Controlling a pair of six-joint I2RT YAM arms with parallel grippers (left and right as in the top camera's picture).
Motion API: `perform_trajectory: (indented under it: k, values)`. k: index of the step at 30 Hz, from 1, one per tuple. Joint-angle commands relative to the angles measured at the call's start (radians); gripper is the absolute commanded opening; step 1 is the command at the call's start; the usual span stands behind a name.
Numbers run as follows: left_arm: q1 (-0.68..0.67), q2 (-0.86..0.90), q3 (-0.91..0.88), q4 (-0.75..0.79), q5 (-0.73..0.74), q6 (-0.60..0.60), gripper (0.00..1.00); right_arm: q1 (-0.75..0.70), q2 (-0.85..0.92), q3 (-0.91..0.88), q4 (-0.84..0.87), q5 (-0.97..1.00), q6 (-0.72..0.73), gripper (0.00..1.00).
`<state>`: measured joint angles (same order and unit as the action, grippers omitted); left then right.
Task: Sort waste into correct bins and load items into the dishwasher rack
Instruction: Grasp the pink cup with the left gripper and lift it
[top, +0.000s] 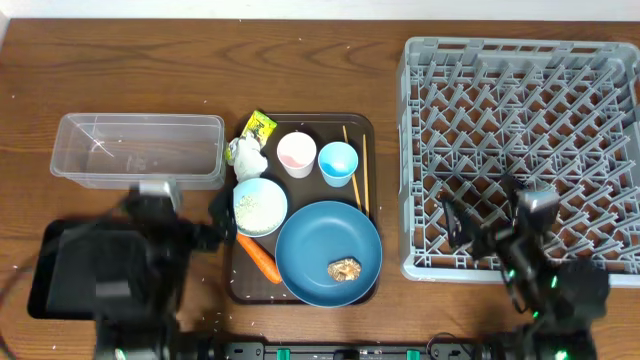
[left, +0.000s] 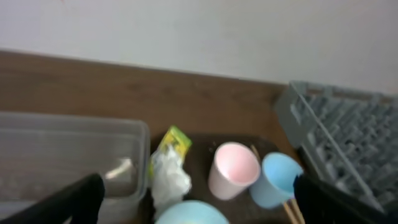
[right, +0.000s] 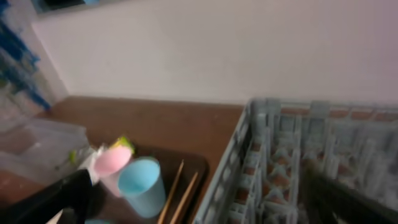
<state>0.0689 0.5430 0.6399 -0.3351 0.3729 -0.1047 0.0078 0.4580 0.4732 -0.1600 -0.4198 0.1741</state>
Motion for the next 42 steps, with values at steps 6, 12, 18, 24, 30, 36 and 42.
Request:
perform_trajectory:
  k: [6, 12, 18, 24, 30, 36, 42]
  values:
    - [-0.003, 0.448, 0.477, -0.317, 0.225, -0.005, 0.98, 0.013, 0.529, 0.6, -0.475, -0.051, -0.212, 0.99]
    - [-0.002, 0.589, 0.537, -0.41, 0.274, -0.043, 0.98, 0.012, 0.803, 0.861, -0.669, -0.079, -0.201, 0.99]
    - [-0.004, 0.642, 0.536, -0.455, 0.324, -0.039, 0.98, 0.037, 0.88, 0.866, -0.66, -0.102, -0.115, 0.99]
    - [-0.112, 0.679, 0.537, -0.438, 0.229, -0.039, 0.98, 0.177, 0.901, 0.866, -0.665, 0.185, -0.021, 0.99]
    - [-0.313, 0.767, 0.537, -0.361, -0.175, -0.039, 0.98, 0.218, 0.902, 0.866, -0.668, 0.393, 0.174, 0.99]
    - [-0.374, 0.936, 0.537, -0.184, -0.27, -0.043, 0.96, 0.174, 0.902, 0.866, -0.695, 0.402, 0.207, 0.99]
    - [-0.371, 1.135, 0.537, -0.073, -0.269, -0.081, 0.85, 0.135, 0.902, 0.866, -0.762, 0.402, 0.207, 0.99]
